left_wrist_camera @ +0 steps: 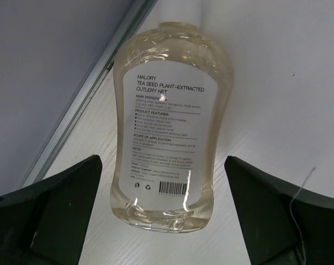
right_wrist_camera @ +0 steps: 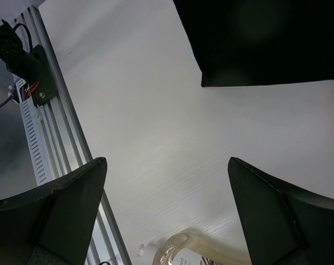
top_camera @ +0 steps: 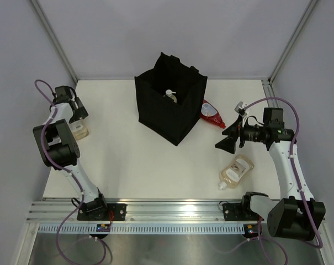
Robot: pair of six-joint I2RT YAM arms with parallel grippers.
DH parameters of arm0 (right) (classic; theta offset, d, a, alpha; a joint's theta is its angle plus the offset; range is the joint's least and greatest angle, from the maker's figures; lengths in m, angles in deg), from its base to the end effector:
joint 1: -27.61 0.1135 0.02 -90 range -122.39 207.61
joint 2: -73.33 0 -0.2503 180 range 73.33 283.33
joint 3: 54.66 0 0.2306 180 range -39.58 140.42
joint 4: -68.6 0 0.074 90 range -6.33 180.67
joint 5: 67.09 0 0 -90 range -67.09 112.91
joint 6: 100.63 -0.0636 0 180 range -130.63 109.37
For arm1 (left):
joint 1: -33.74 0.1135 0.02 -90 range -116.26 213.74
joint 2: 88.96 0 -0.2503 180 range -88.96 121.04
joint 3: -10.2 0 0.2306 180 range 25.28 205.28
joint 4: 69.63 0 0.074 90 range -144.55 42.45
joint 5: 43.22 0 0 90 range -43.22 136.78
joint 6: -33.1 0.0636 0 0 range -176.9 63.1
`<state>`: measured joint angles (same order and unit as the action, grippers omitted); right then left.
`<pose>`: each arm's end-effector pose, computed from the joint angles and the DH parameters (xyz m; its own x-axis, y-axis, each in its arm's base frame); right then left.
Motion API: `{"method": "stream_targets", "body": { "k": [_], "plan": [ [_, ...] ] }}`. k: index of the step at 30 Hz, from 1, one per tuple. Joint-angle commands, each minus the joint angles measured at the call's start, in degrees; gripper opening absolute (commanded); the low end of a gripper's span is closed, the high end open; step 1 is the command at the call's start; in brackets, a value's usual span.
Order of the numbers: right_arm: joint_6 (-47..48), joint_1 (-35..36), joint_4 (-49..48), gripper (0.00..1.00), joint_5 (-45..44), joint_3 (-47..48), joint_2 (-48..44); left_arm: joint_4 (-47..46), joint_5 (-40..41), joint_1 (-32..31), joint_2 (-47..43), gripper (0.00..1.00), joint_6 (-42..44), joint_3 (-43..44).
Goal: Place the personal care products into the canvas bag
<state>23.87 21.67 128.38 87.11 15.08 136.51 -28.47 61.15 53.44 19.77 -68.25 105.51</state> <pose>0.2019 0.0366 0.2818 -0.3784 -0.2085 -0.9019 -0.8560 0.4497 0.2551 0.3743 0.1508 0.1865 -0.6613 -0.4393 -0.6080 -0.6039 0.7926 0.0842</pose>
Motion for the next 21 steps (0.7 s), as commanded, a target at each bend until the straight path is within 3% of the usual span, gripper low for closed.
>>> {"method": "stream_targets", "body": {
  "k": [1, 10, 14, 17, 21],
  "plan": [
    [0.92, -1.62, -2.17, 1.00, 4.61, -0.86, -0.60, 0.63, -5.04, 1.83, 3.23, 0.99, 0.55, 4.58],
    [0.48, -3.64, -3.22, 0.99, 8.30, -1.13, -0.42, 3.79, -10.50, 4.29, 8.87, 0.99, -0.24, 6.79],
    [0.13, -4.70, -3.40, 1.00, 9.71, -1.13, -0.34, 6.08, -10.59, 4.55, 11.06, 0.93, -1.47, 8.01],
    [-0.05, -5.23, -3.31, 0.99, 10.59, -0.95, -0.69, 7.66, -12.25, 4.47, 12.91, 0.83, -1.57, 8.72],
    [-0.14, -6.19, -3.14, 1.00, 11.82, -1.21, -2.79, 8.37, -15.59, 4.12, 13.27, 0.59, -1.04, 8.72]
  ]
}}
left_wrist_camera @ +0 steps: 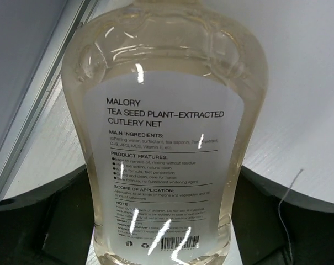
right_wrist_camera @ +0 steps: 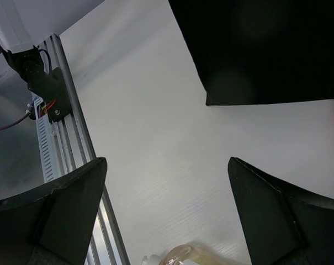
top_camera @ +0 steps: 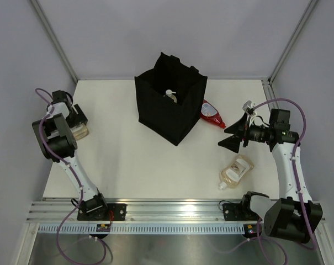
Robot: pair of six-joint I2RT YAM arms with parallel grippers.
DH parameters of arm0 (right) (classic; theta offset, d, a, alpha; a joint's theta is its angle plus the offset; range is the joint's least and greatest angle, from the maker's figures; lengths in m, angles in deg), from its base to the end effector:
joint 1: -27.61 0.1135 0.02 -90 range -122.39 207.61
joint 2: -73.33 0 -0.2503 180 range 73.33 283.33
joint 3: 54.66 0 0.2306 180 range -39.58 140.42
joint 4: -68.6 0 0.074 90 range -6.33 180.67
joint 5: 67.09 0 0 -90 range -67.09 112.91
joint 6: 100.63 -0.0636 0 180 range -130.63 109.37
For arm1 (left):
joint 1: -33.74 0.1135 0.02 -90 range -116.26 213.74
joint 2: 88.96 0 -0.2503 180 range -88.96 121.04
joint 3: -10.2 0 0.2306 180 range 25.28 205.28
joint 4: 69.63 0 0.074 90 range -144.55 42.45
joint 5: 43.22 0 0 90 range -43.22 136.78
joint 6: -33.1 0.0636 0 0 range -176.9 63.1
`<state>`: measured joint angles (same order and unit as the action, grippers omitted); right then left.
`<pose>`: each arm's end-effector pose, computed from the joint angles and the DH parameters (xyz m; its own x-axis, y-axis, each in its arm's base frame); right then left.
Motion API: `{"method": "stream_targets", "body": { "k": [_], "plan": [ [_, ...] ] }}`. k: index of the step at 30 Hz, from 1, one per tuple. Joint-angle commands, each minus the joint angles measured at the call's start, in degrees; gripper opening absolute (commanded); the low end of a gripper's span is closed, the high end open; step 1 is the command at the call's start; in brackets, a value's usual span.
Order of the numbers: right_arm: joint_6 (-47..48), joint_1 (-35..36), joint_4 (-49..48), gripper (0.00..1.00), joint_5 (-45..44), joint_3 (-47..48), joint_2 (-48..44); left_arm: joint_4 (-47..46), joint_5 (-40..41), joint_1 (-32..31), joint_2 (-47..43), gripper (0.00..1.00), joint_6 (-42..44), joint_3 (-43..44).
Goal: Place the personal care products into the canvas bag
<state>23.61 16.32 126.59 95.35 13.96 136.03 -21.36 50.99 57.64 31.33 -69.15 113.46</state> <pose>0.2000 0.0219 0.2862 -0.3493 -0.1034 -0.9313 -0.8615 0.4263 0.2758 0.3859 0.1761 0.1372 -0.7200 -0.5505 -0.4225 -0.5985 0.8008 -0.0235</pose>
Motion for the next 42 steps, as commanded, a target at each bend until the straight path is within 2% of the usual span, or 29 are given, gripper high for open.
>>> {"method": "stream_targets", "body": {
  "k": [1, 3, 4, 6, 15, 24, 33, 42],
  "plan": [
    [0.04, -1.10, -1.34, 0.99, 3.84, -0.19, -2.66, 0.83, -6.13, -0.08, 1.35, 0.45, -0.58, 0.42],
    [0.04, -1.89, -1.17, 0.99, 4.54, -0.45, -3.80, -0.40, -9.65, -0.78, -0.05, 0.33, -0.32, -0.73],
    [0.30, -2.16, -0.91, 0.99, 4.63, -0.63, -3.98, -0.75, -10.87, -1.13, -0.58, 0.17, 0.12, -1.69],
    [0.83, -2.86, -0.56, 1.00, 5.07, -0.54, -4.60, -1.81, -14.30, -2.27, -2.60, 0.00, 0.03, -2.92],
    [4.07, -5.14, 3.14, 0.99, 7.01, 0.78, -5.13, -7.17, -27.13, -7.11, -10.51, 0.00, -0.05, -11.89],
    [8.39, -6.90, 8.50, 0.99, 8.85, 2.10, -4.16, -12.53, -41.02, -7.99, -16.31, 0.00, -5.50, -19.18],
    [8.74, -7.52, 8.76, 1.00, 8.85, 2.01, -4.16, -24.12, -53.15, -7.91, -22.10, 0.00, -16.74, -24.98],
    [8.65, -7.96, 8.68, 0.99, 8.59, 1.83, -3.64, -38.54, -56.59, -7.90, -33.18, 0.00, -30.63, -31.84]
  ]
}}
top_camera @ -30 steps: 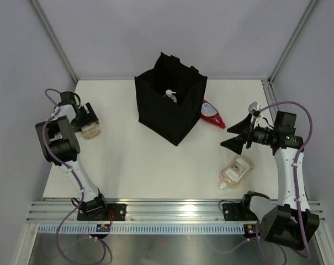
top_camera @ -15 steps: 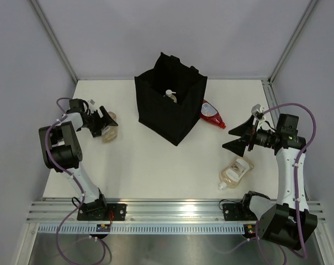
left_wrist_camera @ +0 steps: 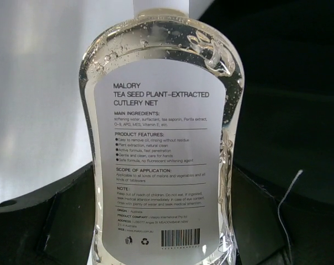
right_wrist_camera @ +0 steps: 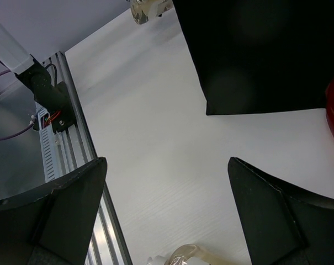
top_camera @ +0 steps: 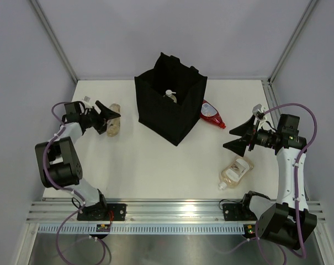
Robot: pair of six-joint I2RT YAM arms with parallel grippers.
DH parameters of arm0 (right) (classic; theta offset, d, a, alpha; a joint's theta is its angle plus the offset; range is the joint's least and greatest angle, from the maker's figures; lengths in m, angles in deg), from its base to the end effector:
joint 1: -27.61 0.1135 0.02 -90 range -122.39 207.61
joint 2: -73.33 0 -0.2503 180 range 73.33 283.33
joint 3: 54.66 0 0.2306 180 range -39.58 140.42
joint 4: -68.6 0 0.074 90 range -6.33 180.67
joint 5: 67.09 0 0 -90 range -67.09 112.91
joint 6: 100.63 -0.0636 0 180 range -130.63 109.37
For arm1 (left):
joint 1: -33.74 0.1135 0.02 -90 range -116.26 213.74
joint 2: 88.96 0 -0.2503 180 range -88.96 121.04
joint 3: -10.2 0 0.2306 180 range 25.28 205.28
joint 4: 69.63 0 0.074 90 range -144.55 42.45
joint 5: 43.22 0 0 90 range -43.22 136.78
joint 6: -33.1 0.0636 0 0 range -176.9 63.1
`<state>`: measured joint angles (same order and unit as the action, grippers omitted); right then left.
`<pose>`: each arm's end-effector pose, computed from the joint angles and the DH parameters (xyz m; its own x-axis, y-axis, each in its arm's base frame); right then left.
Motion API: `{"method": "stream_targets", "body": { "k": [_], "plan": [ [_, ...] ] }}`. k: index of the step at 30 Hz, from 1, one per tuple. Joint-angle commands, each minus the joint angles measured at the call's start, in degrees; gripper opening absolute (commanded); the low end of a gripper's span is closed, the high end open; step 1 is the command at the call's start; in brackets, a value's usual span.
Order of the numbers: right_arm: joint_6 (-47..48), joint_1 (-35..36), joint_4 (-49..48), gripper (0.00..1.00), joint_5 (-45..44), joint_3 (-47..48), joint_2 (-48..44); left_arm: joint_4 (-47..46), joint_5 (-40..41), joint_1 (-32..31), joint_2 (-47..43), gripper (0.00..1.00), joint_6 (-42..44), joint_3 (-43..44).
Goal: Place the personal care products into the canvas bag
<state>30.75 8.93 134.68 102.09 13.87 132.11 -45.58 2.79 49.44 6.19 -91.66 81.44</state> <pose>0.1765 0.0063 0.2951 -0.2903 -0.0328 -0.9564 -0.8631 0.4405 0.2469 0.3330 0.0477 0.1804 -0.7317 -0.6318 -0.2561 -0.1997 0.5578 -0.8056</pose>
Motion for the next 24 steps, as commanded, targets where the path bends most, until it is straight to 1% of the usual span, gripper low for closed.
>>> {"method": "stream_targets", "body": {
  "k": [1, 3, 6, 9, 12, 15, 16, 17, 19, 20, 21, 22, 24],
  "plan": [
    [1.50, -0.57, 0.59, 0.99, 1.77, 1.92, 0.28, -16.07, -8.48, 0.20, -10.58, 0.00, -11.17, -0.35],
    [1.50, -0.75, 0.50, 0.99, 1.77, 1.83, 0.54, -19.95, -8.22, 0.29, -13.05, 0.00, -14.09, -1.57],
    [1.50, -0.83, 0.50, 1.00, 1.77, 1.83, 0.81, -26.10, -7.34, 0.03, -18.15, 0.00, -22.07, -2.63],
    [1.42, -0.83, 0.41, 1.00, 1.68, 1.83, 1.07, -26.90, -5.15, -0.94, -22.72, 0.00, -24.03, -1.41],
    [1.42, -0.83, 0.50, 1.00, 1.60, 1.66, 1.25, -22.78, -1.90, -3.92, -25.62, 0.00, -22.64, 3.24],
    [1.50, -0.92, 0.50, 1.00, 1.51, 1.74, 1.25, -15.59, 2.57, -10.49, -26.42, 0.00, -19.83, 12.44],
    [1.50, -0.92, 0.59, 0.99, 1.51, 1.74, 1.25, -14.52, 3.55, -10.52, -26.42, 0.00, -19.29, 12.48],
    [1.59, -0.92, 0.68, 1.00, 1.42, 1.74, 0.98, -13.55, 4.34, -12.95, -26.34, 0.00, -18.77, 15.79],
    [1.59, -0.92, 0.59, 0.99, 1.24, 1.66, 0.81, -12.23, 6.62, -15.17, -25.64, 0.00, -18.50, 18.71],
    [1.59, -0.92, 0.50, 0.99, 1.24, 1.57, 0.72, -11.62, 7.42, -18.05, -25.28, 0.00, -18.32, 21.68],
    [1.59, -0.92, 0.50, 0.99, 1.24, 1.66, 0.72, -10.91, 8.29, -19.38, -24.85, 0.00, -17.63, 23.19],
    [1.51, -0.92, 0.50, 1.00, 1.24, 1.66, 0.72, -9.51, 10.30, -22.35, -23.62, 0.00, -17.27, 24.68],
    [1.50, -0.92, 0.68, 1.00, 1.33, 1.74, 0.81, -8.10, 13.20, -25.62, -21.86, 0.00, -16.13, 29.17]
  ]
}}
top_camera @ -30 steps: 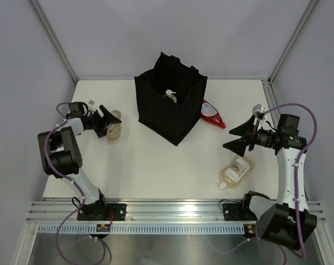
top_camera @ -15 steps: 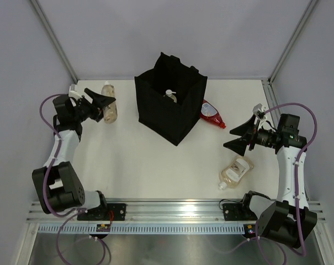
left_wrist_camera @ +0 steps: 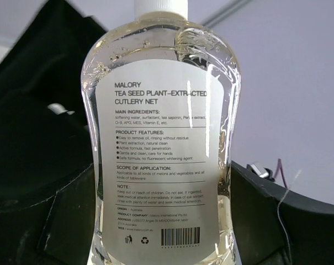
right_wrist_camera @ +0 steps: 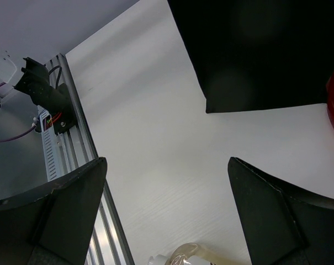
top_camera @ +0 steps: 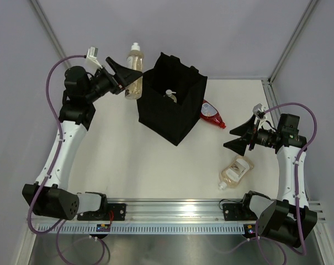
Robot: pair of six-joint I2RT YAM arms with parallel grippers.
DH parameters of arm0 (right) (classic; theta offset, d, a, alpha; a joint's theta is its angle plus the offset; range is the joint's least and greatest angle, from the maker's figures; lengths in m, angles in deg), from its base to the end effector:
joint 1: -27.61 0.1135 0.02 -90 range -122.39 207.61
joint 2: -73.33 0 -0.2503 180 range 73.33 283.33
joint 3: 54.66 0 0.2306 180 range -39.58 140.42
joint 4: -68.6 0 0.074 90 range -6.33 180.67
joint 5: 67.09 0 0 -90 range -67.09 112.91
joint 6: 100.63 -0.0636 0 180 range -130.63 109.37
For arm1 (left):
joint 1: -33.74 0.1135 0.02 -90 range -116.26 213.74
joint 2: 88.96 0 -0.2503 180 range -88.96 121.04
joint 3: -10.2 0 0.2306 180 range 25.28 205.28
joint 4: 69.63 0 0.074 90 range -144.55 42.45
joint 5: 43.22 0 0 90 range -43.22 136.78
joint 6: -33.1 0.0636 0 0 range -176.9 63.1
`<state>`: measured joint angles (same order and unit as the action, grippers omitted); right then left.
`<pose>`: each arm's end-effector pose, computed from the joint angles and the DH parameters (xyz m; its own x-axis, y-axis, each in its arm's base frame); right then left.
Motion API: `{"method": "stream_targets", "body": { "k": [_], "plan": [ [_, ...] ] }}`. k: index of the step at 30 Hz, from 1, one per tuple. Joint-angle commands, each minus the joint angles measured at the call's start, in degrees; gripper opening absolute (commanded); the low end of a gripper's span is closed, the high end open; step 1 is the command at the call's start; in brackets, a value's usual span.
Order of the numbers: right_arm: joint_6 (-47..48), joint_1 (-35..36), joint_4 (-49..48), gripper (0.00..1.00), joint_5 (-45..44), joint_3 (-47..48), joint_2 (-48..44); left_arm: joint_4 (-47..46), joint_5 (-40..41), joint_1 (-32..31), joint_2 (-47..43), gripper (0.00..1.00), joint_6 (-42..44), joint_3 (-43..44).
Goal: Place the personal care products into the canvas bag
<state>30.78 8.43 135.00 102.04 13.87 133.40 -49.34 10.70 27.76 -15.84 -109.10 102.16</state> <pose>0.1800 0.0035 0.2915 -0.3157 -0.0223 -0.9486 -0.8522 0.4462 0.2731 0.2854 -0.0676 0.4243 -0.5446 -0.5850 -0.6009 0.3906 0.4571 -0.7990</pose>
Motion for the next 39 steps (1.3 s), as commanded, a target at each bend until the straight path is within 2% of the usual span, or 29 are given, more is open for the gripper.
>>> {"method": "stream_targets", "body": {
  "k": [1, 5, 14, 18, 21, 25, 26, 29, 30, 33, 35, 36, 38, 39],
  "plan": [
    [1.57, -0.51, 0.35, 0.99, 1.37, 1.74, -0.48, -3.38, 6.27, -7.52, 2.53, 0.00, 1.84, 9.94],
    [1.57, -0.60, 0.44, 1.00, 1.20, 1.75, -0.83, 0.76, 12.32, -15.45, 10.62, 0.00, 2.81, 19.51],
    [2.01, -1.12, 0.87, 1.00, 1.20, 1.57, -1.54, 4.97, 19.64, -19.07, 27.93, 0.00, 5.18, 34.82],
    [3.15, -1.30, 2.10, 0.99, 1.02, 1.92, -1.45, 8.67, 22.18, -20.21, 28.92, 0.00, 8.69, 34.48],
    [3.50, -1.39, 2.37, 1.00, 1.20, 2.01, -1.19, 6.93, 22.98, -20.39, 27.69, 0.04, 10.10, 28.25],
    [3.59, -1.47, 2.55, 0.99, 0.85, 2.10, -1.10, 6.92, 22.80, -20.39, 26.90, 0.20, 11.95, 23.76],
    [3.68, -1.47, 2.55, 0.99, 0.67, 2.10, -1.10, 6.92, 22.80, -20.30, 26.72, 0.33, 12.30, 22.80],
    [3.33, -1.56, 2.02, 1.00, -0.64, 2.01, -1.36, 7.35, 22.72, -20.39, 26.55, 0.47, 13.27, 22.17],
    [2.55, -1.48, 1.58, 1.00, -1.17, 1.83, -1.45, 7.88, 22.80, -20.39, 26.63, 0.58, 13.44, 22.17],
    [2.27, -1.56, 0.53, 0.99, -4.24, 1.40, -2.50, 8.76, 22.45, -20.39, 26.37, 0.66, 14.67, 22.17],
    [2.10, -1.48, -0.79, 1.00, -6.62, 0.43, -3.91, 9.20, 22.28, -20.39, 26.02, 0.80, 15.72, 22.17],
    [2.88, -1.47, -0.79, 1.00, -7.49, 0.43, -4.26, 9.46, 22.02, -20.39, 25.67, 0.96, 16.08, 22.08],
    [6.03, -1.47, 2.35, 0.99, -10.13, 2.43, -4.61, 9.38, 21.40, -20.39, 25.23, 0.99, 17.57, 21.91],
    [12.40, -1.47, 4.89, 0.99, -12.49, 3.67, -4.44, 9.55, 21.31, -20.30, 24.62, 0.99, 18.01, 21.91]
  ]
}}
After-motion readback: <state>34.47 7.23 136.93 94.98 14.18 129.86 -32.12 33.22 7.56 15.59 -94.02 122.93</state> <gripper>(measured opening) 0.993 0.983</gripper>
